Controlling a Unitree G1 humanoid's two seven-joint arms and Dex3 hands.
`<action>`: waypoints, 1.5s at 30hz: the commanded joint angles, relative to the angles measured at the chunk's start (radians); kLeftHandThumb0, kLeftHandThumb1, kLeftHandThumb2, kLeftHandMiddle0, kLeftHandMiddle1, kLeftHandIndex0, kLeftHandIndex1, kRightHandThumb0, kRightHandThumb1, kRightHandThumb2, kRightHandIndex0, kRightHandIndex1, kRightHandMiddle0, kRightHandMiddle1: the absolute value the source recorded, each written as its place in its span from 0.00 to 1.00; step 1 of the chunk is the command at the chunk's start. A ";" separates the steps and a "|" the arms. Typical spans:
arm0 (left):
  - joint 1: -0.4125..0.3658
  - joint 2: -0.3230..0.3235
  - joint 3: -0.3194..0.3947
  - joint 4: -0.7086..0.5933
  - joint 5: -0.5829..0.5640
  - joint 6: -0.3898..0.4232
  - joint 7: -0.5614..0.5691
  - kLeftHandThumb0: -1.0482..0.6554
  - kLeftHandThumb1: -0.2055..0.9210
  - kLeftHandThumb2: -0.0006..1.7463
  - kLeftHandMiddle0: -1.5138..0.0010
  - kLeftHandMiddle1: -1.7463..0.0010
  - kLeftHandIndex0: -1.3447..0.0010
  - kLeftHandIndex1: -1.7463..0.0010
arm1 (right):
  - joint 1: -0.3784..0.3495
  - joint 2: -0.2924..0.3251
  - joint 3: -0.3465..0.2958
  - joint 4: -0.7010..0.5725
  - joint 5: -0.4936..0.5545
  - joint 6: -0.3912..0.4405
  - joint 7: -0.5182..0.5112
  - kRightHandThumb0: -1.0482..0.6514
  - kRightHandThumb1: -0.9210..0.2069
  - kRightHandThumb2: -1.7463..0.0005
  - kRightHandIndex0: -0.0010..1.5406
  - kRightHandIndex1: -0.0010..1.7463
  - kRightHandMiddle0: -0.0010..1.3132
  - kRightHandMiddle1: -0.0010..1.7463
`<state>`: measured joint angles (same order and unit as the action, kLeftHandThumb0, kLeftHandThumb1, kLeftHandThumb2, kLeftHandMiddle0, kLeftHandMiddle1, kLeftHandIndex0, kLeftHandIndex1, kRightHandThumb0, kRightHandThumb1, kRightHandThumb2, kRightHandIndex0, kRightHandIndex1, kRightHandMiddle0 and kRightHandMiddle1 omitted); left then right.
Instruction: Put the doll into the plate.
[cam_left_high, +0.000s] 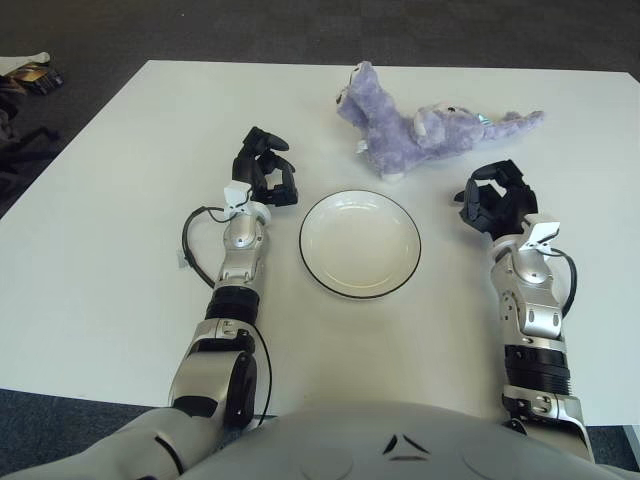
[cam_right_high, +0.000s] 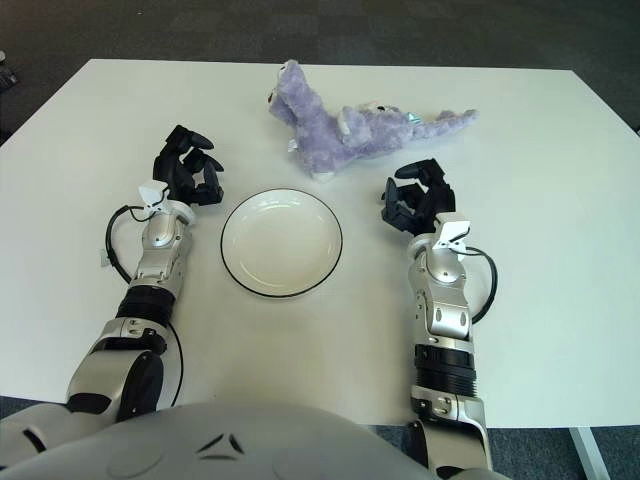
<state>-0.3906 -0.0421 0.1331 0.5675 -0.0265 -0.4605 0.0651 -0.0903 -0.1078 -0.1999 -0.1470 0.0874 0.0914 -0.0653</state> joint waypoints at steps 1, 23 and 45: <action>0.073 -0.015 0.000 0.054 -0.001 -0.009 0.013 0.60 0.23 0.91 0.45 0.00 0.52 0.08 | -0.001 -0.002 0.000 -0.077 -0.019 -0.045 -0.010 0.61 0.40 0.39 0.33 0.91 0.29 0.98; 0.076 -0.015 -0.004 0.039 0.002 0.008 0.025 0.61 0.33 0.86 0.59 0.00 0.55 0.01 | -0.077 -0.104 0.111 -0.056 -0.413 -0.122 -0.113 0.62 0.09 0.73 0.26 0.84 0.29 0.87; 0.082 -0.004 -0.020 0.032 0.007 0.003 0.016 0.60 0.24 0.88 0.46 0.00 0.49 0.14 | -0.165 -0.317 0.340 0.048 -1.045 -0.011 -0.106 0.27 0.62 0.46 0.01 0.20 0.00 0.28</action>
<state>-0.3885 -0.0424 0.1172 0.5582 -0.0249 -0.4541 0.0806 -0.2244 -0.3906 0.1066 -0.1173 -0.8695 0.0408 -0.1955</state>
